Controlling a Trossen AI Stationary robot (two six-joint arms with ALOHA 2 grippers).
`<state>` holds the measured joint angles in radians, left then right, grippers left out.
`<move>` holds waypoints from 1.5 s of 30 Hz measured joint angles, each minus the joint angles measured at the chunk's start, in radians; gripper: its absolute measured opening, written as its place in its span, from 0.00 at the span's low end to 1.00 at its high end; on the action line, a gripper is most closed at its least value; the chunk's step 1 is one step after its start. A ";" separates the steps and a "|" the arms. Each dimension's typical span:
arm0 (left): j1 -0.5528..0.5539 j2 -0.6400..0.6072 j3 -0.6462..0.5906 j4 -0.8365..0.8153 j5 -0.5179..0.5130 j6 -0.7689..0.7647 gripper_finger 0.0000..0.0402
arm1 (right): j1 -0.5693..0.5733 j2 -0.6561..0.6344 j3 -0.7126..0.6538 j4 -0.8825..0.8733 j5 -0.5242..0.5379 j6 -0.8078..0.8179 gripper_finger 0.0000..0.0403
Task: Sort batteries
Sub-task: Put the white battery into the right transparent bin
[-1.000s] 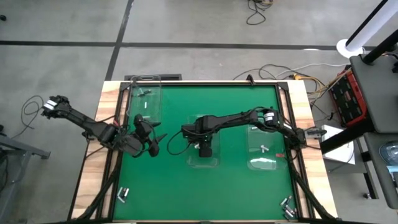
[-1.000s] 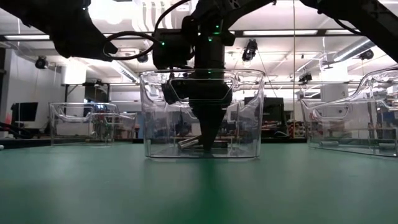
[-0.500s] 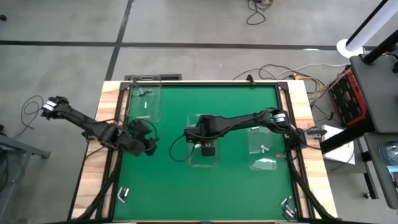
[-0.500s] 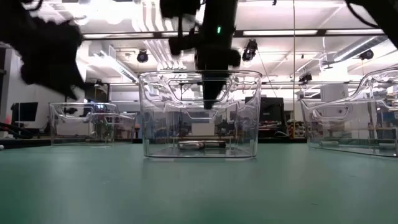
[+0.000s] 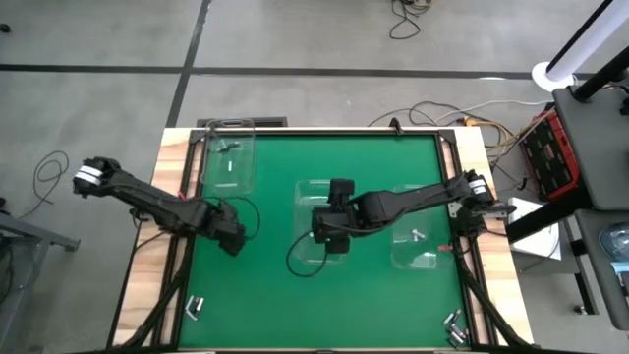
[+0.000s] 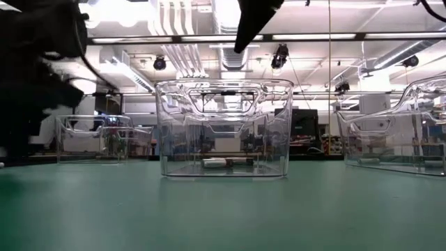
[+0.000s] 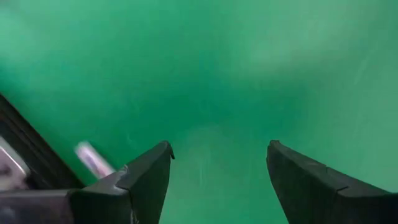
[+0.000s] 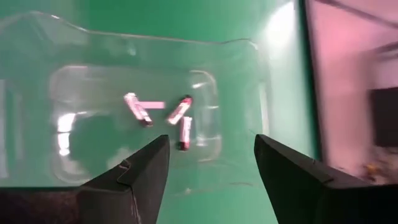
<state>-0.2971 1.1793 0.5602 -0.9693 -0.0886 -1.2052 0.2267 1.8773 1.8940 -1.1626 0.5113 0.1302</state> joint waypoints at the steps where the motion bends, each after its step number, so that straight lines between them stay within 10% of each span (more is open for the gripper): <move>1: -0.002 0.027 0.000 -0.001 0.066 0.044 0.59 | 0.010 -0.002 -0.001 -0.014 0.025 0.012 0.57; 11: 0.011 0.248 0.113 -0.185 0.331 0.489 0.57 | 0.072 0.010 -0.002 -0.037 0.087 0.096 0.61; 22: 0.080 0.439 0.313 -0.362 0.228 0.805 0.68 | 0.087 0.037 -0.002 -0.042 0.098 0.174 0.68; 45: 0.302 0.774 0.283 -0.446 0.045 1.168 0.73 | 0.217 0.030 -0.096 -0.084 0.121 0.348 0.76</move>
<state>0.0052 1.9537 0.8433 -1.4158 -0.0439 -0.0376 0.4440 1.9068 1.7979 -1.2470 0.6320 0.4784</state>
